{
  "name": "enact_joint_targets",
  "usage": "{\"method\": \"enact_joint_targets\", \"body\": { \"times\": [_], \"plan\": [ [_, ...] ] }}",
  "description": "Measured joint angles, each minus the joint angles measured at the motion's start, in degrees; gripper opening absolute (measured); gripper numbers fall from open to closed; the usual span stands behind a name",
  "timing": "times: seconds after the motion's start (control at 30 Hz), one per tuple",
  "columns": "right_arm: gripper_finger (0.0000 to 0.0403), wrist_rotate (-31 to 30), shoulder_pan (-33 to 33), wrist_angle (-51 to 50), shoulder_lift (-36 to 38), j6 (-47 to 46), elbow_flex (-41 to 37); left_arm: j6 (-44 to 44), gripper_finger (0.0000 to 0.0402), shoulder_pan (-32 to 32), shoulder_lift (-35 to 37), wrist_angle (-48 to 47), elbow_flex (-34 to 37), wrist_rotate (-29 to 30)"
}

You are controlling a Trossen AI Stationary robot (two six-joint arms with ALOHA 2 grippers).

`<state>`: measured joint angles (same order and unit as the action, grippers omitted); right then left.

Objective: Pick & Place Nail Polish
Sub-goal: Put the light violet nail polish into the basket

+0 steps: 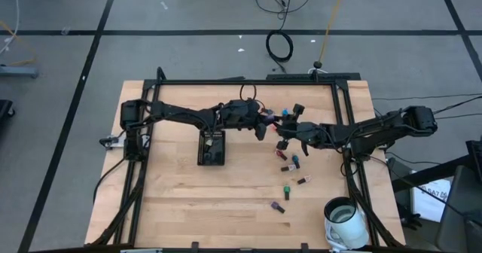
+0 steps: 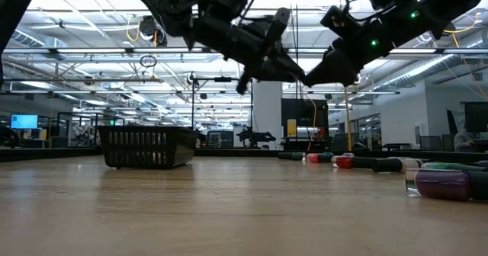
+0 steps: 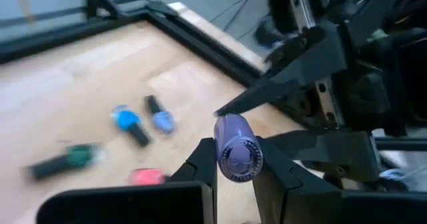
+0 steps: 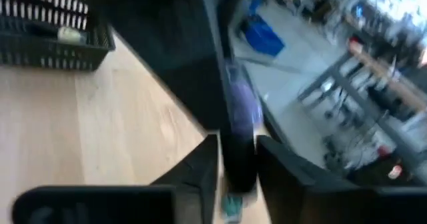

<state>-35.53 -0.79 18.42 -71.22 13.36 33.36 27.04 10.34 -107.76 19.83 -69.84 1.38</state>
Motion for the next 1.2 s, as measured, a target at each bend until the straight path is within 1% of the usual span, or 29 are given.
{"method": "enact_joint_targets", "body": {
  "times": [0.1,0.2,0.27,0.4,0.47,0.57,0.6,0.67,0.7,0.77,0.8,0.9,0.97,1.03,1.13,1.2],
  "plan": [
    [0.0155,-0.41,0.07,-3.63,0.71,-3.64,-0.11,-3.85,0.0044,0.48,3.72,-5.20,-0.01,2.31],
    [0.0198,2.21,0.18,-5.46,2.82,-6.27,-0.17,-7.18,0.0044,0.30,7.88,-12.42,-0.02,5.53],
    [0.0220,4.16,0.55,-5.92,4.59,-7.40,-0.16,-8.68,0.0044,-0.25,10.76,-18.50,-0.02,6.43],
    [0.0246,4.11,0.82,-10.25,9.18,-8.38,-0.13,-9.42,0.0044,-2.88,16.39,-28.67,1.21,7.88],
    [0.0249,4.15,0.80,-14.02,11.80,-9.48,-0.17,-6.91,0.0044,-5.28,18.99,-30.98,4.43,11.29],
    [0.0246,4.17,0.81,-16.95,14.58,-10.70,-0.16,-2.37,0.0044,-8.98,23.54,-31.07,12.51,17.65],
    [0.0245,4.15,0.82,-17.73,15.34,-10.77,-0.20,-1.76,0.0044,-10.41,25.14,-28.95,15.46,19.40],
    [0.0241,4.19,0.80,-17.13,16.51,-10.73,-0.61,-0.96,0.0044,-13.56,28.68,-25.11,21.63,21.47],
    [0.0239,4.15,0.80,-16.94,17.00,-10.73,-1.05,-0.38,0.0044,-15.39,29.83,-23.41,24.51,21.59],
    [0.0238,4.20,0.82,-16.61,17.96,-10.67,-1.92,2.38,0.0044,-18.85,31.64,-18.98,29.52,22.81],
    [0.0238,4.14,0.82,-15.87,18.08,-10.68,-2.31,4.36,0.0044,-20.26,32.37,-18.72,31.79,24.08],
    [0.0238,4.15,1.20,-14.10,18.96,-9.99,-3.70,11.16,0.0044,-22.62,32.88,-16.19,35.85,26.22],
    [0.0236,4.12,1.34,-11.01,19.02,-9.75,-4.30,15.71,0.0044,-23.61,32.92,-17.56,38.15,26.67],
    [0.0236,4.31,1.48,-10.12,19.39,-9.41,-5.05,19.49,0.0044,-24.35,32.34,-17.65,39.75,26.67],
    [0.0236,4.75,1.57,-9.54,19.32,-9.48,-4.98,23.42,0.0044,-24.26,31.99,-18.25,41.96,26.67],
    [0.0235,5.64,1.69,-8.58,19.20,-9.47,-4.98,24.57,0.0044,-23.80,31.96,-18.33,42.71,26.40]
  ]
}}
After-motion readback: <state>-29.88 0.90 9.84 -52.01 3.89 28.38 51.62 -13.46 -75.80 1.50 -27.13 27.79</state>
